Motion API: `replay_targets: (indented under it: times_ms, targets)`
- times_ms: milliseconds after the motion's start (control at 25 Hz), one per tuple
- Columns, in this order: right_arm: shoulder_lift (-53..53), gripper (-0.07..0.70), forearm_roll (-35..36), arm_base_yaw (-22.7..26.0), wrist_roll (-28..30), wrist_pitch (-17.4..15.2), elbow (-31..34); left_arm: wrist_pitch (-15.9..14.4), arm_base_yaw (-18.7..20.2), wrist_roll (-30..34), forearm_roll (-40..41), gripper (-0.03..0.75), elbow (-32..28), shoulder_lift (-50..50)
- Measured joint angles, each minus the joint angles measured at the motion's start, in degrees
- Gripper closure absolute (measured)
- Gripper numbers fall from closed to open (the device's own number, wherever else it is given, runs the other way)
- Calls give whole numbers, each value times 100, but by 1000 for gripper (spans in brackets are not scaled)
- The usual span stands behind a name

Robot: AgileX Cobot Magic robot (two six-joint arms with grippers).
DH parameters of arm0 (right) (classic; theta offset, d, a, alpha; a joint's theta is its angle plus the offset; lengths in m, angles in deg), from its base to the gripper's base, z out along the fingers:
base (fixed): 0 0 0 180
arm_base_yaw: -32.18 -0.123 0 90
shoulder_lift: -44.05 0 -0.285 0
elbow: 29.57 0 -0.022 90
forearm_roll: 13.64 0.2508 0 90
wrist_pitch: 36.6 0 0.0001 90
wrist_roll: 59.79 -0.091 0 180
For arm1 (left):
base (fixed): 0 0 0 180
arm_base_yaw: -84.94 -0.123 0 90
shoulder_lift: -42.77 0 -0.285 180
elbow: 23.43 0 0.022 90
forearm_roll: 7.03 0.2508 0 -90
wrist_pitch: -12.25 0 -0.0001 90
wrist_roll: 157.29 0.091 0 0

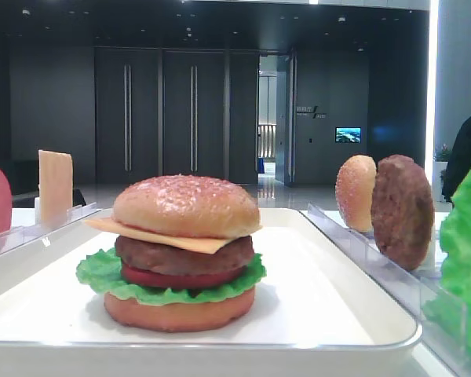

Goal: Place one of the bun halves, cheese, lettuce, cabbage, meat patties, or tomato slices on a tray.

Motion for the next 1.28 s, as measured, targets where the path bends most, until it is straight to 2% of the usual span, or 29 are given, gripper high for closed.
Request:
replay_targets:
  times_ms: [400, 760, 920, 1280]
  targets:
    - [-1589, 141, -6, 0, 0, -46, 489, 0, 0, -5, 13, 370, 0, 0]
    - [-2605, 141, -11, 0, 212, 112, 517, 0, 0, -5, 13, 370, 0, 0]
    - [-2685, 141, -11, 0, 283, 335, 702, 0, 0, -5, 13, 370, 0, 0]
    - [-2696, 141, -11, 0, 309, 427, 723, 0, 0, -5, 13, 370, 0, 0]
